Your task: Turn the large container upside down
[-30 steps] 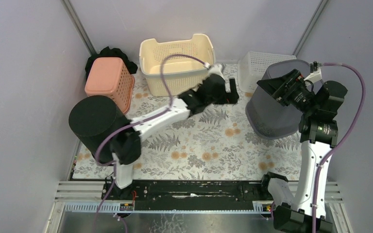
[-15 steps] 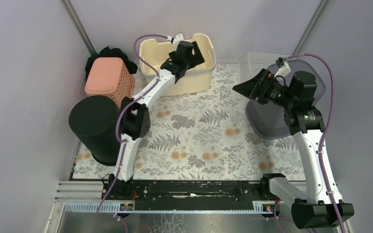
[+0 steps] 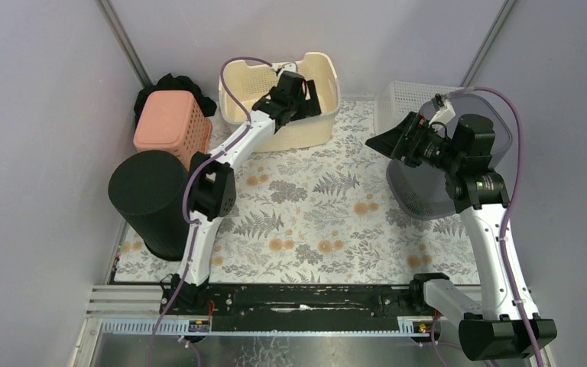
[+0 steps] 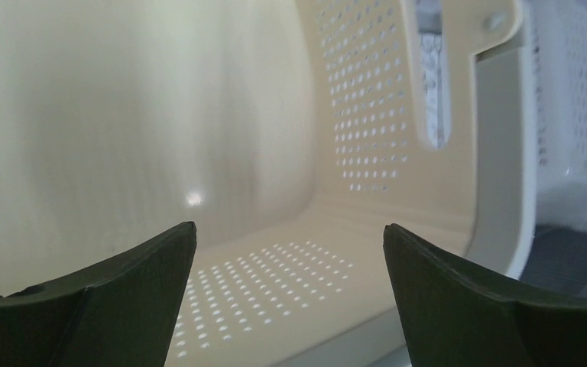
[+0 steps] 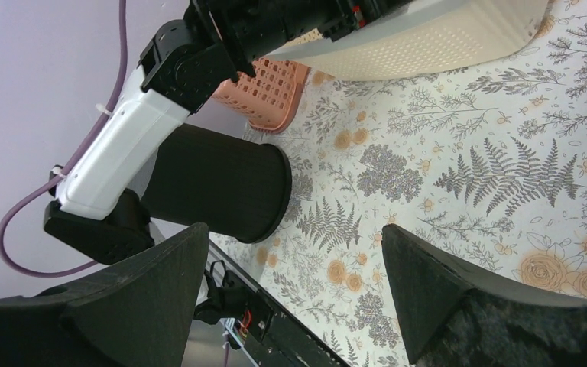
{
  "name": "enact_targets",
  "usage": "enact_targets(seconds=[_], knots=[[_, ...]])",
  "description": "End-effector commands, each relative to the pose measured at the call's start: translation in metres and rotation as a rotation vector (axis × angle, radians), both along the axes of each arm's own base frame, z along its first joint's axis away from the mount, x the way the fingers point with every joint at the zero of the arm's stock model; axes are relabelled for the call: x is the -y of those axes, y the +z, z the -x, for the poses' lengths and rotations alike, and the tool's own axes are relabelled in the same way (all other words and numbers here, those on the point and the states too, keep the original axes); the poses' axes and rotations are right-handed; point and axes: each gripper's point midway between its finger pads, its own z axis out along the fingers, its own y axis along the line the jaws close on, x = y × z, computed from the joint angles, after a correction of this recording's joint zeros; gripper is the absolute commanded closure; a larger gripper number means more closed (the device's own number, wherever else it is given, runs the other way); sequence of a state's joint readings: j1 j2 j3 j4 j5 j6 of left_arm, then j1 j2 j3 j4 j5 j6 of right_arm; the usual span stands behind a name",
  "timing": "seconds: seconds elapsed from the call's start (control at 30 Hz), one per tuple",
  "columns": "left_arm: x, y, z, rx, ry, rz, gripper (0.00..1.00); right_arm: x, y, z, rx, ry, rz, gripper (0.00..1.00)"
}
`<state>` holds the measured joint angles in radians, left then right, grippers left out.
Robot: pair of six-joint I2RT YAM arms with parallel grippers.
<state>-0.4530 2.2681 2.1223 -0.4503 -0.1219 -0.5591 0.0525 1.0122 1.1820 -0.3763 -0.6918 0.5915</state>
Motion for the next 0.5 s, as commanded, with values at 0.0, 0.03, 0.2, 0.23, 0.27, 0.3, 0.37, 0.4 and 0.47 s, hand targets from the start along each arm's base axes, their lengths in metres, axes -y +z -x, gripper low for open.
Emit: enact_targets(seconds=[0.0, 0.03, 0.2, 0.23, 0.27, 0.3, 0.37, 0.4, 0.47], knots=[[-0.007, -0.035, 0.050, -0.155, -0.120, -0.067, 0.00, -0.002, 0.010, 0.007, 0.056, 0.018, 0.008, 0.10], [-0.009, -0.041, 0.059, -0.173, -0.130, -0.076, 0.00, -0.003, 0.011, 0.009, 0.059, 0.022, 0.005, 0.10], [-0.012, -0.039, 0.089, -0.194, -0.180, -0.073, 0.00, -0.003, 0.016, 0.015, 0.067, 0.027, -0.001, 0.10], [-0.012, -0.038, 0.094, -0.203, -0.192, -0.071, 0.00, -0.003, 0.018, 0.016, 0.071, 0.030, -0.003, 0.10], [-0.013, -0.036, 0.099, -0.209, -0.203, -0.069, 0.00, -0.004, 0.020, 0.018, 0.076, 0.032, -0.006, 0.10], [-0.014, -0.034, 0.104, -0.214, -0.211, -0.067, 0.00, -0.004, 0.022, 0.019, 0.079, 0.032, -0.007, 0.10], [-0.015, -0.028, 0.112, -0.210, -0.221, -0.067, 0.00, -0.004, 0.025, 0.021, 0.085, 0.034, -0.008, 0.10], [-0.018, -0.025, 0.115, -0.210, -0.221, -0.068, 0.00, -0.004, 0.025, 0.022, 0.086, 0.036, -0.009, 0.10], [-0.019, -0.017, 0.120, -0.201, -0.232, -0.067, 0.00, -0.004, 0.026, 0.023, 0.085, 0.035, -0.010, 0.10]])
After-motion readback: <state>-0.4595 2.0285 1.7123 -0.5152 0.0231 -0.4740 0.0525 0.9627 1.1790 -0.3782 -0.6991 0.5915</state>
